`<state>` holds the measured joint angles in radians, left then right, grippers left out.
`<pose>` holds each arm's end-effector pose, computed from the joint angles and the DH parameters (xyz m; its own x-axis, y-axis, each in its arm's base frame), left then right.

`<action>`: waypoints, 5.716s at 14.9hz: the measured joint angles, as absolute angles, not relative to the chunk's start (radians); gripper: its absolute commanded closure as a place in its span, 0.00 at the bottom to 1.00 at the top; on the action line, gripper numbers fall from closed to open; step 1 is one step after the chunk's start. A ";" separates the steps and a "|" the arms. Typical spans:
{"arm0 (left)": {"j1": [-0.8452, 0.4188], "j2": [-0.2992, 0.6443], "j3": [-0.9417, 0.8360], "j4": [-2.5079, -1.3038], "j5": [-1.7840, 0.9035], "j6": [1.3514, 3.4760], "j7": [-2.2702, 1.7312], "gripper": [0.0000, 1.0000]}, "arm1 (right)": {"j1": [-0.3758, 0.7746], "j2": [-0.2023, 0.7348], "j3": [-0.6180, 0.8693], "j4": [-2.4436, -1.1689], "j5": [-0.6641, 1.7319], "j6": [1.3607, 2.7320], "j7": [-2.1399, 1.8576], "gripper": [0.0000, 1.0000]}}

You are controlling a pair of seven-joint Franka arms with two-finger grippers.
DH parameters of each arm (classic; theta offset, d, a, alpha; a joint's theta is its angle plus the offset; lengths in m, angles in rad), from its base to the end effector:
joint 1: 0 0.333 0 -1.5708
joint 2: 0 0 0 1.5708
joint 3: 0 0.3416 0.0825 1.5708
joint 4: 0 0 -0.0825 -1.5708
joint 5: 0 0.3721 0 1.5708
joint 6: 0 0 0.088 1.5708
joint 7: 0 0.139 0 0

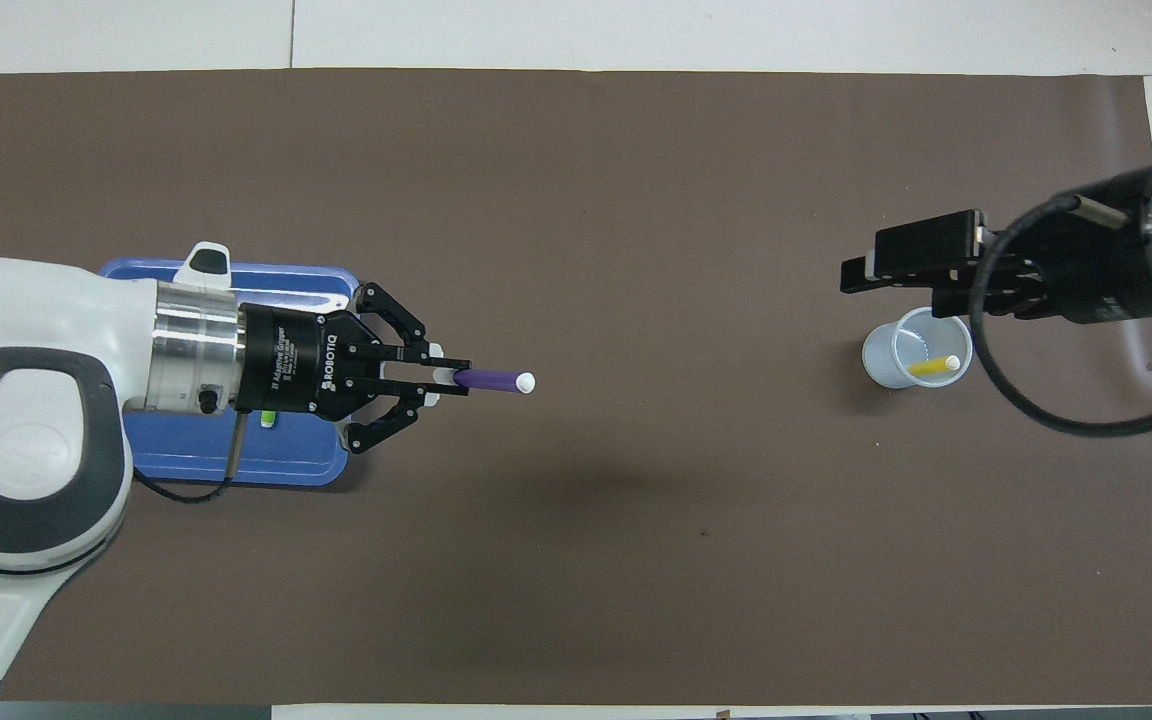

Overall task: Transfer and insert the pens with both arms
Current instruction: 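Lift the purple pen with the left gripper while the right gripper approaches, then close the right gripper on the purple pen held by the left gripper, then carry the purple pen to the cup while the left gripper returns, then drop the purple pen into the cup while the left gripper reaches the green pen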

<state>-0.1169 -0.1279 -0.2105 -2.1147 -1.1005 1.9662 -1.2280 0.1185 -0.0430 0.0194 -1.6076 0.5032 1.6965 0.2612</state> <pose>0.4627 -0.2501 0.5101 0.1482 0.5456 -0.8248 0.9852 -0.1542 0.0750 0.5311 0.1357 0.6521 0.9886 -0.1502 -0.0123 -0.1365 -0.8580 -0.4951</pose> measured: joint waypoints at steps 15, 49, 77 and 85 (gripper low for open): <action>-0.294 -0.182 -0.207 -2.210 -1.282 2.253 -1.335 1.00 | 0.407 -0.073 0.026 -1.844 0.640 2.088 0.395 0.00; -0.292 -0.187 -0.204 -2.219 -1.070 2.296 -1.357 0.00 | 0.331 -0.108 0.018 -1.924 0.248 2.121 0.305 1.00; 0.084 -0.037 -0.192 -2.116 -0.179 2.045 -0.220 0.00 | 0.003 -0.054 0.016 -2.181 -0.004 2.278 -0.220 1.00; 0.086 -0.029 -0.191 -2.133 -0.175 2.107 -0.083 0.00 | -0.010 -0.017 0.016 -2.189 -0.004 2.302 -0.220 1.00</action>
<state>0.0856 -0.0290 -0.1913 -2.1330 -0.1751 2.1075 -0.0827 -0.0096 -0.0169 0.0159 -2.1885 -0.0041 2.3017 -0.2200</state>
